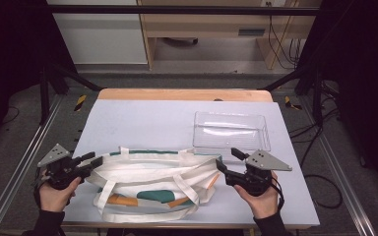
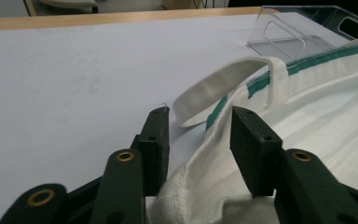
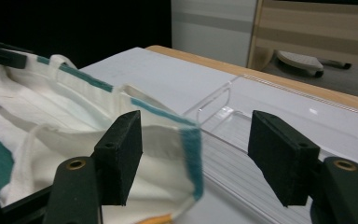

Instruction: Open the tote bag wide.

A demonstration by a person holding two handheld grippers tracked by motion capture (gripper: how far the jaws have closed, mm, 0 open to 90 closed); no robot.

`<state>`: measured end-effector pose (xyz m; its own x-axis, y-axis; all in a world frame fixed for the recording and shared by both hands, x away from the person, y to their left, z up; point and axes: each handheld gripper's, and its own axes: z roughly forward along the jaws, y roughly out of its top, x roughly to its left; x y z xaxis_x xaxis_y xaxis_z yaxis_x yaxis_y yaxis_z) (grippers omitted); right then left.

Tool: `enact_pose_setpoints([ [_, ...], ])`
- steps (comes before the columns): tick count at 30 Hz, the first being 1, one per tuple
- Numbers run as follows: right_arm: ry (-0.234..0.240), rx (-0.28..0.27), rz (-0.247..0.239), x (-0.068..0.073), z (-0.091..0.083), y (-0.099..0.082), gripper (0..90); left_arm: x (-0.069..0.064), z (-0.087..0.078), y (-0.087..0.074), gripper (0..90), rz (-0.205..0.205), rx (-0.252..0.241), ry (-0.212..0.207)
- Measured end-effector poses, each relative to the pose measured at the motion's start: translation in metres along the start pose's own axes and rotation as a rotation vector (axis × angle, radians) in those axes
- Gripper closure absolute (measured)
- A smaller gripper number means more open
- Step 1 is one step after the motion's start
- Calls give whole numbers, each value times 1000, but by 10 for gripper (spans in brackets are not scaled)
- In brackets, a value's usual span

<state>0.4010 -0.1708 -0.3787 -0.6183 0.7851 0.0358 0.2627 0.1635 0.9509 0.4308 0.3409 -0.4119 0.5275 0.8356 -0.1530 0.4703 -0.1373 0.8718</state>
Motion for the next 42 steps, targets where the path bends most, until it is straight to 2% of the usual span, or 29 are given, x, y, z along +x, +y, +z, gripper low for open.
enact_pose_setpoints([
  [1, 17, -2, -8, 6, 4, 3, 368, -1, 1, 0, 674, 8, 17, 14],
  [5, 47, 4, -26, 16, 12, 8, 362, 0, 1, -1, 765, -20, 40, -3],
  [7, 44, 6, -39, 20, 16, 12, 358, 0, 1, -1, 798, -26, 47, -4],
  [10, 34, -14, -52, 25, 18, 20, 366, -1, 0, 0, 829, -33, 42, -2],
  [14, 68, -56, -45, 32, 22, 33, 378, -2, 0, 1, 840, -32, 38, -3],
  [18, 91, -39, -60, 41, 30, 36, 378, -3, -1, 6, 844, -39, 37, -3],
  [22, 156, 27, -83, 62, 50, 30, 388, -7, 2, 15, 846, -37, 35, 24],
  [24, 188, 54, -86, 70, 59, 24, 394, -7, 3, 14, 846, -49, 16, 33],
  [26, 205, 90, -98, 77, 68, 17, 398, -6, 5, 11, 846, -56, 27, 41],
  [30, 238, 146, -100, 86, 81, 4, 391, -3, 4, 6, 846, -76, 14, 19],
  [35, 261, 205, -119, 95, 95, -8, 354, -4, 5, 4, 846, -70, 18, 20],
  [38, 243, 236, -147, 99, 101, -15, 333, -4, 5, 3, 846, -70, 19, 18],
  [42, 247, 258, -141, 99, 105, -20, 329, -4, 7, 4, 846, -74, 20, 19],
])
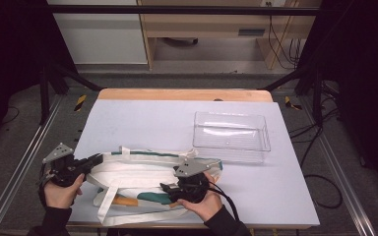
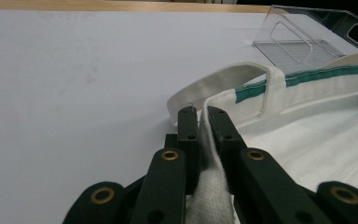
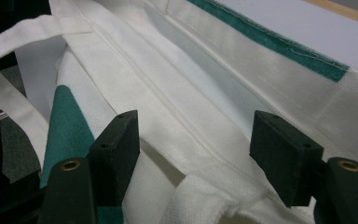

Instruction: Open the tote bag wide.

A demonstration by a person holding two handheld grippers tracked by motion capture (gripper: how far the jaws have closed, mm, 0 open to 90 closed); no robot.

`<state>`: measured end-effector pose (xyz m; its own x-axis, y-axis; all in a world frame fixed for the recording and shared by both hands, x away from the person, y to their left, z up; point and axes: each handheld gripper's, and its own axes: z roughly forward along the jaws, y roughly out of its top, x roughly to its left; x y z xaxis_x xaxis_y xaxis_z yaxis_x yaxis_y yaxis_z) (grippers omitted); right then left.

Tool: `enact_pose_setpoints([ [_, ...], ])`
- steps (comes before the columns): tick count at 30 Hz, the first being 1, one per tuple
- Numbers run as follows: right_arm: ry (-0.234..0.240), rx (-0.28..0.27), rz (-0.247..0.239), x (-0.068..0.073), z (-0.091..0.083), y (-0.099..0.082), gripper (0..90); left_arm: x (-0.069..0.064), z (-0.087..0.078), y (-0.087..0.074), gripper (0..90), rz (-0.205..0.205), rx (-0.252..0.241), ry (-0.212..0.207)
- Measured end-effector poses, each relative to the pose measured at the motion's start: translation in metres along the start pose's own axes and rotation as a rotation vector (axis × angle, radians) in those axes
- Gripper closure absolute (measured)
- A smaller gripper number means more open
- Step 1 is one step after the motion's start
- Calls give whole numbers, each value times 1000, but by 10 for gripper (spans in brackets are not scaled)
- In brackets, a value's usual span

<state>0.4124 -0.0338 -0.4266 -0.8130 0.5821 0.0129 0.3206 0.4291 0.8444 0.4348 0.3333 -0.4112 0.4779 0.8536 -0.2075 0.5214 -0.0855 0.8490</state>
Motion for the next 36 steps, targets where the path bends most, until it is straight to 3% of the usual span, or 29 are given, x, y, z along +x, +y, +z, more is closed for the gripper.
enact_pose_setpoints([
  [7, -13, 50, -45, 4, 7, -4, 378, 2, 2, -1, 846, -14, 1, -7],
  [8, -1, 58, -55, 4, 7, -4, 492, 2, 2, -1, 846, -14, -1, -8],
  [15, 17, 45, -40, 1, 6, -6, 704, 2, 2, -2, 845, -16, -3, -9],
  [16, 33, 44, -40, 0, 5, -6, 784, 2, 2, -2, 845, -15, -3, -8],
  [22, 63, 11, -14, -1, -4, -2, 840, 1, 2, -2, 846, -19, -10, 5],
  [25, 100, 4, 4, 0, -13, 2, 846, 0, 1, -2, 850, -53, -40, 5],
  [30, 167, 31, 28, 6, -23, 0, 848, -4, 0, -3, 853, -82, -81, 23],
  [33, 208, 55, 57, 15, -27, -12, 847, -10, 2, -5, 854, -64, -98, 54],
  [36, 217, 78, 72, 19, -24, -21, 847, -12, 3, -6, 851, -58, -90, 54],
])
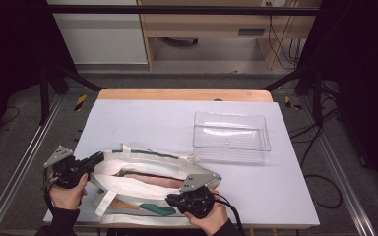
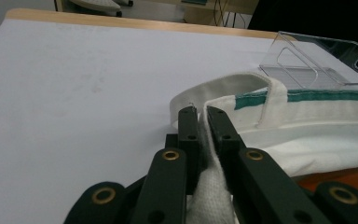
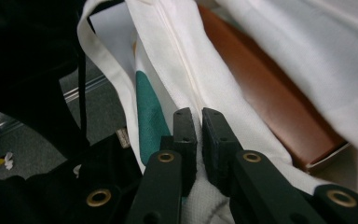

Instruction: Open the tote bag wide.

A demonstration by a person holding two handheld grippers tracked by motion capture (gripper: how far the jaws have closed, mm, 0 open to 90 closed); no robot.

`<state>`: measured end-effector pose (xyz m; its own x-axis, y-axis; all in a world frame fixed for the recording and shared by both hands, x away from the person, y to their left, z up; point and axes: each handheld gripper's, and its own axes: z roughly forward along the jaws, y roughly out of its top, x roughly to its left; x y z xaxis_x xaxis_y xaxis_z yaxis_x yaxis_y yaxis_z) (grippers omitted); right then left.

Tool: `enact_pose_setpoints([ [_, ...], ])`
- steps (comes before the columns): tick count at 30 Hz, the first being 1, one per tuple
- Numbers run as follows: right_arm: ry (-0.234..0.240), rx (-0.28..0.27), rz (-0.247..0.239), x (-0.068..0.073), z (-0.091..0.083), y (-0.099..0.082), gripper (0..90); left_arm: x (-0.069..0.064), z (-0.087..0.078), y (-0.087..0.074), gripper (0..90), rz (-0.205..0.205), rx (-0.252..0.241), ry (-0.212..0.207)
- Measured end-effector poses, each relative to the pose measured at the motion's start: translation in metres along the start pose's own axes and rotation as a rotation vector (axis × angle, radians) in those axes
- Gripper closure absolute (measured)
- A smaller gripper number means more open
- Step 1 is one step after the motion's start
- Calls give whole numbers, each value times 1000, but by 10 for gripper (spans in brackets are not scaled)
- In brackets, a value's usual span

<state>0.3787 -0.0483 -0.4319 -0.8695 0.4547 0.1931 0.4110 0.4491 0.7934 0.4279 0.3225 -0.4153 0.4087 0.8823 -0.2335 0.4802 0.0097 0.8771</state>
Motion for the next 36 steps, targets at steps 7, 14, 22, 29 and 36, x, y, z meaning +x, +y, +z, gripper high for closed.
enact_pose_setpoints([
  [7, -13, 51, 18, -6, 18, -13, 843, -3, 4, 0, 734, 53, 19, -15],
  [14, -29, 59, 12, -6, 22, -15, 801, -1, 11, 5, 445, 98, -5, -57],
  [22, -70, -39, -14, -5, -3, 2, 639, 10, 25, -2, 619, 60, 104, -105],
  [29, -116, -29, -9, -9, 6, -1, 576, -1, 29, -5, 795, 154, 185, -36],
  [36, -114, 30, -3, -10, 20, -9, 583, -5, 27, -5, 864, 149, 188, -31],
])
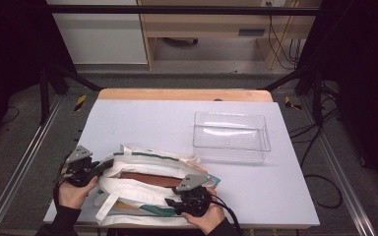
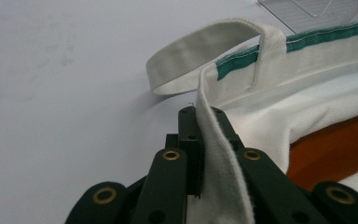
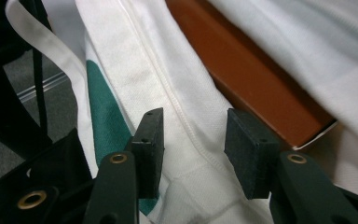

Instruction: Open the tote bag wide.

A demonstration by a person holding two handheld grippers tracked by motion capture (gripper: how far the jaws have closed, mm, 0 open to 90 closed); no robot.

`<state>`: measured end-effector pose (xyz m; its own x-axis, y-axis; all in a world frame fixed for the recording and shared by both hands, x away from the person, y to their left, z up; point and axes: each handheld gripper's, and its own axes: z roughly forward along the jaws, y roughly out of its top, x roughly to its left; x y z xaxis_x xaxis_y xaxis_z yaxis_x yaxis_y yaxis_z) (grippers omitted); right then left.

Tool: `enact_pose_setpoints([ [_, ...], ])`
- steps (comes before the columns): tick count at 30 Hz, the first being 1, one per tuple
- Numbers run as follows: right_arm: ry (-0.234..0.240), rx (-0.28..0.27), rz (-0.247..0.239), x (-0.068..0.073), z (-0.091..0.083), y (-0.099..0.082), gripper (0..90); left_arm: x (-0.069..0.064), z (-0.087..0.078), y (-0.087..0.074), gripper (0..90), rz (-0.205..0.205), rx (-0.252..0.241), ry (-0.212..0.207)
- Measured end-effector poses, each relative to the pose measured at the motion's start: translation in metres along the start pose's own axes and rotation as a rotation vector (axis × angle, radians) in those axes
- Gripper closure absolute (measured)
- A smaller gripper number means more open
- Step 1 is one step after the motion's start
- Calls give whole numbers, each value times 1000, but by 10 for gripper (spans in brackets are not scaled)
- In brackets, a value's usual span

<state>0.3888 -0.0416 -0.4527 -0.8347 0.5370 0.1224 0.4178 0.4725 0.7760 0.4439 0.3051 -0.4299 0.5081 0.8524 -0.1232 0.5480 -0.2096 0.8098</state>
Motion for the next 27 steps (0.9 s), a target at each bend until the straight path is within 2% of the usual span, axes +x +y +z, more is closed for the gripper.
enact_pose_setpoints([
  [2, 5, 10, -1, 0, 5, -3, 608, -1, 0, 0, 866, -2, -4, 4],
  [6, 52, 29, 5, 1, 9, -7, 732, -1, 0, -1, 871, -9, -20, 14],
  [9, 56, 42, -1, 3, 13, -8, 771, -1, -1, -1, 871, -32, -40, 18],
  [13, 37, 54, -13, 6, 17, -11, 781, -3, 2, -4, 871, -61, -75, 41],
  [18, 15, 60, -23, 10, 22, -14, 790, -4, 9, -9, 853, -63, -64, 69],
  [20, 9, 62, -28, 10, 22, -14, 789, -4, 8, -9, 814, -54, -56, 74],
  [22, 18, 53, -28, 9, 22, -15, 784, -4, 4, -7, 730, -52, -66, 79],
  [25, 14, 46, -21, 9, 18, -13, 742, -4, -9, -1, 619, -43, -112, 80],
  [27, 11, 37, -23, 8, 15, -11, 699, -6, -18, 3, 579, -39, -148, 74],
])
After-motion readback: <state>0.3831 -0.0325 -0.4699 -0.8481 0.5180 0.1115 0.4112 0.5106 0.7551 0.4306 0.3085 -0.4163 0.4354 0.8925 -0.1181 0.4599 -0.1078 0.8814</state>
